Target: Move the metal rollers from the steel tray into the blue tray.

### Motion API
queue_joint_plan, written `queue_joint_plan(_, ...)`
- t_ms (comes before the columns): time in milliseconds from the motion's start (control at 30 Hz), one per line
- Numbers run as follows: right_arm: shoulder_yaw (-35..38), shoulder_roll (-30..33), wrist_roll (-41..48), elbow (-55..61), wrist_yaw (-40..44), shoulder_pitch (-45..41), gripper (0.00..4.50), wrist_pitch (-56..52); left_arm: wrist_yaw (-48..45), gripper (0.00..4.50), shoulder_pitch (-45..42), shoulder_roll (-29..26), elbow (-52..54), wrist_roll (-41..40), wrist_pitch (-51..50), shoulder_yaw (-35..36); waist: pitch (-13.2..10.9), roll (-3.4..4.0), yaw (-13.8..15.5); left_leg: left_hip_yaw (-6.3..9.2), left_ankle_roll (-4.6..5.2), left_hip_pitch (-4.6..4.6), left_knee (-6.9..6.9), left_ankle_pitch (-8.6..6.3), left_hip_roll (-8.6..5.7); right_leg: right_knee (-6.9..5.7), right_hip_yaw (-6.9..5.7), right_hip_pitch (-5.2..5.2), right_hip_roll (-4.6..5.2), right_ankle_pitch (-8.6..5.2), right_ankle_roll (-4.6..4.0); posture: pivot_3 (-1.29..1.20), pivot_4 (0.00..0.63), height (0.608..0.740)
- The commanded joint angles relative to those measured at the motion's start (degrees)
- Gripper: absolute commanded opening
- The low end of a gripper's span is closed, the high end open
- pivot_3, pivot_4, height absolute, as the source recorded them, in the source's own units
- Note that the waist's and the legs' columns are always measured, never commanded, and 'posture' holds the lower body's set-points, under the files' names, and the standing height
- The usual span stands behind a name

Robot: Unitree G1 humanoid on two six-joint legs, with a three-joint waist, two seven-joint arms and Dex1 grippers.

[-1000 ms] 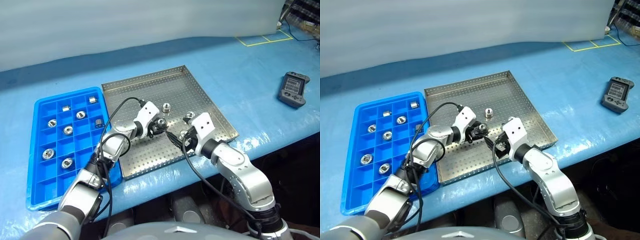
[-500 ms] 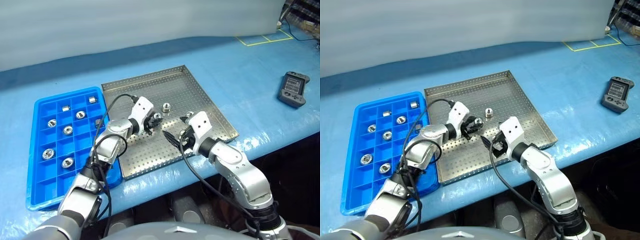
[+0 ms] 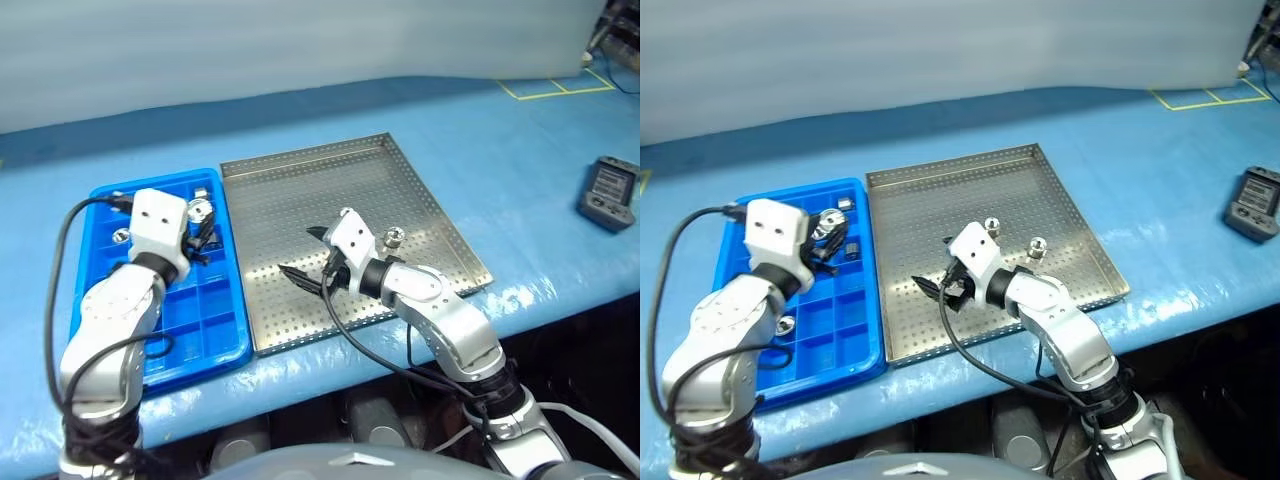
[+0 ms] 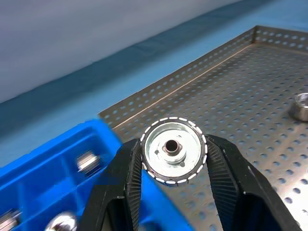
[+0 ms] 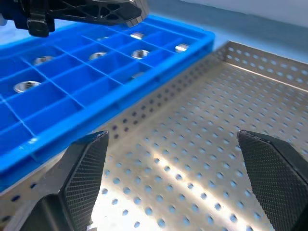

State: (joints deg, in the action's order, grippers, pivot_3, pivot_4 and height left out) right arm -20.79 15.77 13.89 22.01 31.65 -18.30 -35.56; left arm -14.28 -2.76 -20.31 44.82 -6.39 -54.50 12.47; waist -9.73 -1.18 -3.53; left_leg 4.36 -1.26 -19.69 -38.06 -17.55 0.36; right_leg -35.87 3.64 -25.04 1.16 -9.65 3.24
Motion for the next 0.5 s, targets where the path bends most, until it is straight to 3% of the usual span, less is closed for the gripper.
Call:
queue_joint_plan(33, -2.1, -1.4, 0.8, -1.1, 3.1, -2.4, 4.50, 2.4, 2.4, 1.67, 6.1, 2.1, 10.3, 0.2, -3.9, 4.0, 0.0, -0.01, 1.1, 0.03, -0.01, -0.01, 0.00, 0.01, 0.00, 0.00, -0.04, 0.01, 0.02, -0.01, -0.01, 0.15, 0.150, 0.740)
queue_joint_plan(133, -3.6, -2.6, 0.7, -3.1, 5.0, -3.6, 4.50, 3.4, 4.4, 1.67, 13.3, 4.9, 14.7, 0.3, -4.8, 6.2, 0.0, -0.02, 2.7, 0.02, -0.01, 0.00, 0.00, 0.00, -0.03, 0.03, -0.07, 0.04, 0.09, -0.01, -0.03, 0.20, 0.150, 0.740)
queue_joint_plan(333, -6.0, -4.7, 1.2, -5.6, 8.7, -5.2, 4.50, 4.9, 9.6, 1.67, 29.1, 10.5, 15.2, -1.9, 3.9, 8.1, 0.0, -0.02, 5.4, 0.20, -0.09, 0.05, -0.02, 0.05, -0.01, 0.02, -0.34, 0.16, 0.11, -0.26, -0.35, 0.29, 0.150, 0.740)
queue_joint_plan(500, -7.6, -5.5, 1.3, -7.0, 11.8, -6.2, 4.50, 6.0, 13.5, 1.67, 36.9, 13.1, 15.2, -4.3, 8.1, 7.0, 0.0, -0.02, 6.5, 0.29, -0.09, 0.06, -0.03, 0.05, 0.00, 0.01, -0.45, 0.20, 0.13, -0.32, -0.41, 0.32, 0.150, 0.740)
